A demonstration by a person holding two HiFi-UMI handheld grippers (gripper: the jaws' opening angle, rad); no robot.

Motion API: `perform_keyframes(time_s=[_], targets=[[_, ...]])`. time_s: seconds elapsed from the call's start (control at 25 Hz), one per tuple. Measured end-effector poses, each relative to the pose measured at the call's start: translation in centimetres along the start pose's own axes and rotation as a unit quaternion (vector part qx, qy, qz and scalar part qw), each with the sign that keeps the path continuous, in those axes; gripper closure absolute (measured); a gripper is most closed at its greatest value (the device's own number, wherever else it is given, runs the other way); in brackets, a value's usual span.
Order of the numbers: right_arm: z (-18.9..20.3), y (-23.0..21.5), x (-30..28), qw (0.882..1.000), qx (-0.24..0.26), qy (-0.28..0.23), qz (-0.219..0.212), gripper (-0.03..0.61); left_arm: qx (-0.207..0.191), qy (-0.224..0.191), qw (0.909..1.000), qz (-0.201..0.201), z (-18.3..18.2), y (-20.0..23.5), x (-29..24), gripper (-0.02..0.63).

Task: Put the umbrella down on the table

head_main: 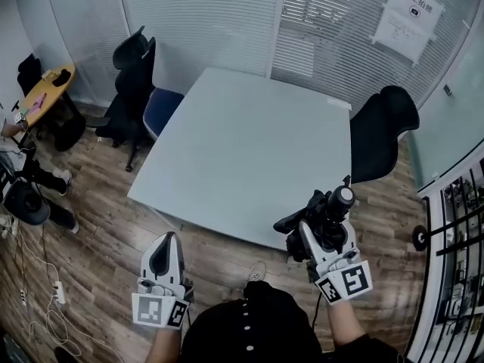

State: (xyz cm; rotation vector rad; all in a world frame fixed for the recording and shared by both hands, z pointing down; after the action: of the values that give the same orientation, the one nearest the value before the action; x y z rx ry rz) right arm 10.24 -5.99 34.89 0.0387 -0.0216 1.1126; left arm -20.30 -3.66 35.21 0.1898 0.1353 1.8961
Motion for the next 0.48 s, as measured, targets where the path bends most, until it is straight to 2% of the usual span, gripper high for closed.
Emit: perform_keyframes(time_s=[0.48], targets=[[0.7, -6.0, -6.7, 1.0, -0.006, 0.005, -0.027, 0.308, 0.0, 0.0, 0.9996, -0.03, 0.4, -0.3, -7.6, 0.598]])
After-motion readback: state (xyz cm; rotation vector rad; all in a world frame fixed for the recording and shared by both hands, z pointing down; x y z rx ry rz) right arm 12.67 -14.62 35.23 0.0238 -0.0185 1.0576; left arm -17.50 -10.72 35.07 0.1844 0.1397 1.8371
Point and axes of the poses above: the fingertips, and each gripper's own axes: x backward along the fingers, y to its left, z out of its underside, the point moved 1 cm from there along x, backward along the fingers, and after that the axes turned 3 degrees about x, right-handed, at the moved point
